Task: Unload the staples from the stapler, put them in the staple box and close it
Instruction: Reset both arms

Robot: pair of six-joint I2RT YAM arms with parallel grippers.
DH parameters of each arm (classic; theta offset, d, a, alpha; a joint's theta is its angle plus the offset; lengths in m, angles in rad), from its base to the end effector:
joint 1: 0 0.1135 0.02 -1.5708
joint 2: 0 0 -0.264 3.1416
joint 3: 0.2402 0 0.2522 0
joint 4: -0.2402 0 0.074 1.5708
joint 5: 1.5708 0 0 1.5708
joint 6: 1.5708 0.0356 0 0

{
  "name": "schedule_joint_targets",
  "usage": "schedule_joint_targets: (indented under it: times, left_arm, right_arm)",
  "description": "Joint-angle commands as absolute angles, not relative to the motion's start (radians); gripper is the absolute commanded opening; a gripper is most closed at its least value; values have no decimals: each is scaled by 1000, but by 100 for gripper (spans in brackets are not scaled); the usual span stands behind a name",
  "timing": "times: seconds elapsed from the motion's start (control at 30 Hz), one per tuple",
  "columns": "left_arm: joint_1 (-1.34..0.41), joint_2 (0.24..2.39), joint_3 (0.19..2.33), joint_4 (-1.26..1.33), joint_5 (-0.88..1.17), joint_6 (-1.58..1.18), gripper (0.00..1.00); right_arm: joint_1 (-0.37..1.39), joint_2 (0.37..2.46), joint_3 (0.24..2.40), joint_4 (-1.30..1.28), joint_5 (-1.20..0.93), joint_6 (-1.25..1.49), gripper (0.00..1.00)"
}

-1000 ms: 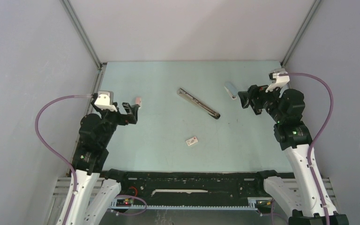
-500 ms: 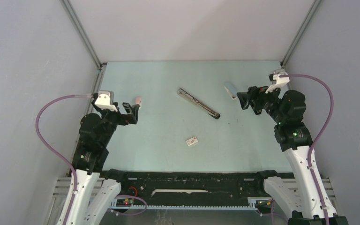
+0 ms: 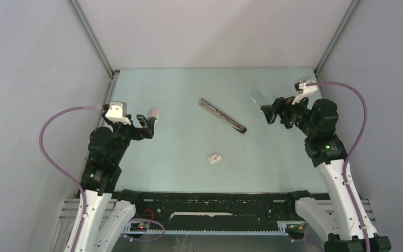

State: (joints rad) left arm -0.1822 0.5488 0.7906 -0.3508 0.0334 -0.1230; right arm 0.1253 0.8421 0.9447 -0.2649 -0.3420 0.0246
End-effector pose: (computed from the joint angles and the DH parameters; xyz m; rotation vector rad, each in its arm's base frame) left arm 0.1248 -0.0242 0.3562 0.0751 1.6846 -0.2576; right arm 0.1849 0.0353 0.3778 -0.3390 1.7074 0.4061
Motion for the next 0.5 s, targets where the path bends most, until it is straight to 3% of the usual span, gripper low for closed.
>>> schedule_joint_targets:
  times: [0.0, 0.47]
  left_arm:
    - [-170, 544, 767, -316, 58, -121, 100]
    - [-169, 567, 765, -310, 83, -127, 100]
  right_arm:
    - [130, 849, 948, -240, -332, 3, 100]
    - [126, 859, 949, -238, -326, 3, 100]
